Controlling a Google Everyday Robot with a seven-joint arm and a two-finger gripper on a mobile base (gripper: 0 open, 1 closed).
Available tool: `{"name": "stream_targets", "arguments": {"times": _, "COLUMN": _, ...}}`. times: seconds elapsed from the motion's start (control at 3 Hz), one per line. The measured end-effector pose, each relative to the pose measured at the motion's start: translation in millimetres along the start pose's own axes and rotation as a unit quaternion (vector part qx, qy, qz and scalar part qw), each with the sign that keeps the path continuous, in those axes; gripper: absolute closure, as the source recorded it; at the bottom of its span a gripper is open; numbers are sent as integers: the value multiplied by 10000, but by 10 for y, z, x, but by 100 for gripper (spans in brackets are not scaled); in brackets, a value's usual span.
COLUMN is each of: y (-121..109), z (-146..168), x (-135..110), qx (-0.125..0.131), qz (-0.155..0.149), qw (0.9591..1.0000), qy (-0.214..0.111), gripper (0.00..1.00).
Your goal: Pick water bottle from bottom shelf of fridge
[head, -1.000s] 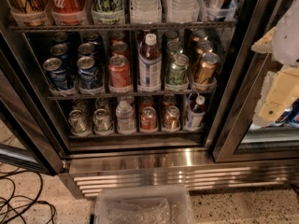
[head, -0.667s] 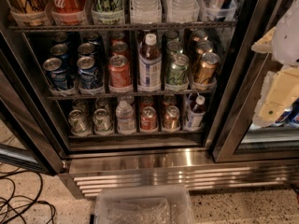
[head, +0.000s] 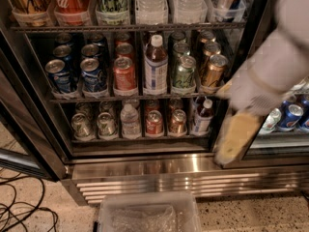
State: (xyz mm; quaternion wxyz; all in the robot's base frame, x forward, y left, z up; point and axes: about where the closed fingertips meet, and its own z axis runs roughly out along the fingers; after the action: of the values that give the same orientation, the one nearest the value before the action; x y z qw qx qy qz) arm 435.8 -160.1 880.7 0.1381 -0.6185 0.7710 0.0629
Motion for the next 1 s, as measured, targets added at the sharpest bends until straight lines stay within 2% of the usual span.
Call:
{"name": "stream_targets", "arguments": {"times": 0.33, "y": 350, "z": 1031, "x": -90, "qx": -1051, "qz": -14, "qw": 9943, "qy": -171, "gripper": 0}}
{"name": "stream_targets", "arguments": {"times": 0.67, "y": 426, "z": 1150, "x": -17, "qx": -1200, "qz": 15, "qw": 9927, "qy": -108, "gripper": 0}}
{"name": "stream_targets", "arguments": {"times": 1.0, "y": 519, "z": 1439, "x": 2, "qx": -1369, "qz": 141, "qw": 9899, "qy": -348, "gripper": 0}}
